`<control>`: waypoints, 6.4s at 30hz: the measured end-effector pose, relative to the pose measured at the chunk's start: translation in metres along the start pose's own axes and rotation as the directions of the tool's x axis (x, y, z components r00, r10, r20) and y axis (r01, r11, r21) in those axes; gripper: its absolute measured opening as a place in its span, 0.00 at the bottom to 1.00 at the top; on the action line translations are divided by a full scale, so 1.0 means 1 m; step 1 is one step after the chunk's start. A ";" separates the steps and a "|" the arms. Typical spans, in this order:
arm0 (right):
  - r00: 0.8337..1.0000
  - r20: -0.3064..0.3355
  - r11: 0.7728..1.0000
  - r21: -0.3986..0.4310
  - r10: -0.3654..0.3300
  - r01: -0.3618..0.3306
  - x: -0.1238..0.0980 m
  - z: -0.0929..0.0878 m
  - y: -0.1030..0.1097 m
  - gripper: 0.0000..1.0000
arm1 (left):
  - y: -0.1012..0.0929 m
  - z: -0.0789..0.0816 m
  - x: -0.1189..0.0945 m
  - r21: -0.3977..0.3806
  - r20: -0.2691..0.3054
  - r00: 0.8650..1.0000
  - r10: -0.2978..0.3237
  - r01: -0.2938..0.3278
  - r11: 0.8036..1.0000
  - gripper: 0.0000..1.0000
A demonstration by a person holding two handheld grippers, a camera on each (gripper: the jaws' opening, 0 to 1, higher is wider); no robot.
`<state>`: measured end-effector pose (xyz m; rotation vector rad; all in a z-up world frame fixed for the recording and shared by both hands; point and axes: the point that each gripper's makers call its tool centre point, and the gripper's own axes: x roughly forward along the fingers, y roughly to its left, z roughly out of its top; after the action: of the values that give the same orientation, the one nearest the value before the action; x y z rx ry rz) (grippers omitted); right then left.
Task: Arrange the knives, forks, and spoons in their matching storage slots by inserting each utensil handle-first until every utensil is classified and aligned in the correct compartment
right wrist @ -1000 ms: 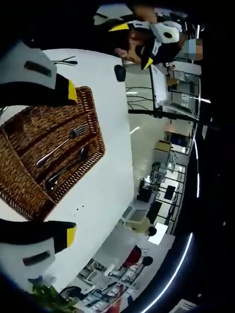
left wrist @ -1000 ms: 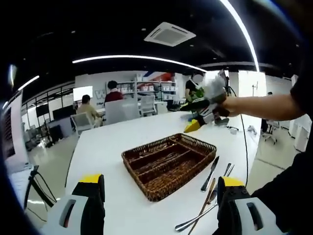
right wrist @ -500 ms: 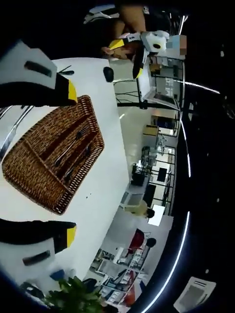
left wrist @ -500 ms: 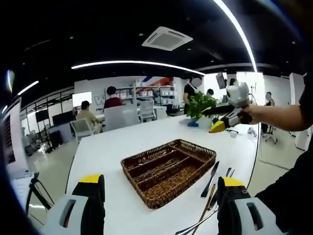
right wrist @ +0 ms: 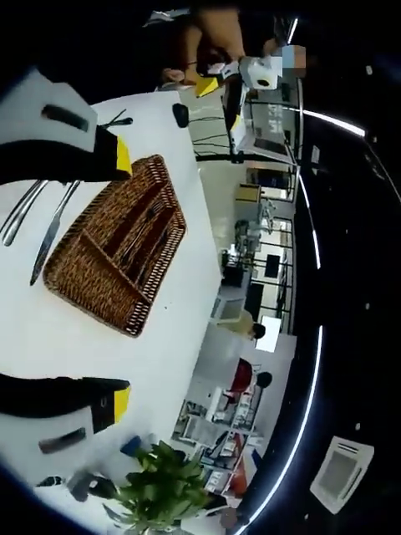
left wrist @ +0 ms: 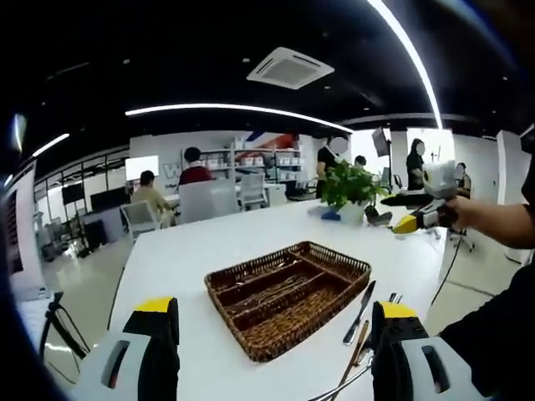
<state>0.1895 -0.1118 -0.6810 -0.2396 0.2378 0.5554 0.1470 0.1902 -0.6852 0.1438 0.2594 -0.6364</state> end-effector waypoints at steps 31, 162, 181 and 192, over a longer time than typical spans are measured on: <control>0.999 -0.005 0.998 0.035 -0.055 0.055 -0.052 -0.009 -0.006 0.99 | -0.019 -0.007 -0.003 0.127 -0.072 0.993 -0.098 0.107 0.986 1.00; 0.998 -0.042 0.989 0.140 -0.040 0.045 -0.074 -0.054 0.000 0.97 | -0.091 -0.118 0.053 0.412 -0.643 0.693 -0.326 0.672 0.616 0.00; 0.998 -0.041 0.988 0.148 -0.048 0.053 -0.075 -0.056 -0.002 0.96 | -0.084 -0.052 0.051 0.450 -0.660 0.696 -0.283 0.668 0.593 0.00; 0.998 -0.031 0.987 0.150 -0.051 0.055 -0.077 -0.054 -0.004 0.96 | -0.078 -0.023 0.049 0.503 -0.663 0.711 -0.232 0.654 0.566 0.00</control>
<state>0.1202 -0.1682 -0.7090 -0.1062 0.2973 0.4792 0.1332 0.1051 -0.7253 1.0742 0.5979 -1.2264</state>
